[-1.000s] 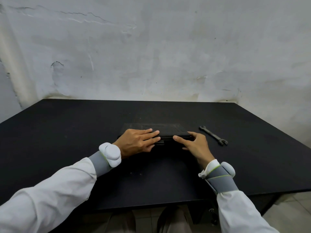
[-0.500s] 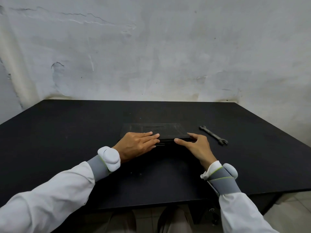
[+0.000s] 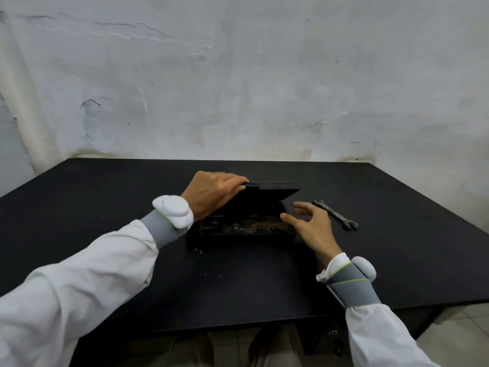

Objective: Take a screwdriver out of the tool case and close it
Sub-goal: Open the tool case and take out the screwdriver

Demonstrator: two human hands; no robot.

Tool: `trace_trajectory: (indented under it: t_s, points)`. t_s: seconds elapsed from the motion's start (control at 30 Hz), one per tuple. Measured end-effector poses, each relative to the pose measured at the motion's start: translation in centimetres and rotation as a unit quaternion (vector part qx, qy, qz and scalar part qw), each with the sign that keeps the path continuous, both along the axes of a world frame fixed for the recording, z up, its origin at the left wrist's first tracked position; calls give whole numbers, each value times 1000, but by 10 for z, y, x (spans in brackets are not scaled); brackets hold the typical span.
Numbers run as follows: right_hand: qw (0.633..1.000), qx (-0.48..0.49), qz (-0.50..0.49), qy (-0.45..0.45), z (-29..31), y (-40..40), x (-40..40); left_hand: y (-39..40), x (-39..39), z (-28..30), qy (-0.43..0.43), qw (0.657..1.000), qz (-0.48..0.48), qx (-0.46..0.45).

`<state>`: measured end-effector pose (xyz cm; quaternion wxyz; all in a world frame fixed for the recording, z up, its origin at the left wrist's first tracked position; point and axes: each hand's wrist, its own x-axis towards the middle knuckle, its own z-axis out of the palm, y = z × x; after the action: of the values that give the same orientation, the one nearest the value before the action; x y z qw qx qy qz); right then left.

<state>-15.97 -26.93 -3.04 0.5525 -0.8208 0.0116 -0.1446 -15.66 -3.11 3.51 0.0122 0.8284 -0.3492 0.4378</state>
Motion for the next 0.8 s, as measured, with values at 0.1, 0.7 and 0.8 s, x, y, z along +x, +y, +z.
trace_trajectory:
  t_s: [0.1,0.7,0.8]
  points:
    - [999,-26,-6,-31,4,7,0,0,12,13,13,999,32,-10]
    - [932,-333,119,-78,27,66,19,-6,53,41,192,965,149,-102]
    - [906,-393,148,-54,27,74,22,-5,55,41,196,964,146,-107]
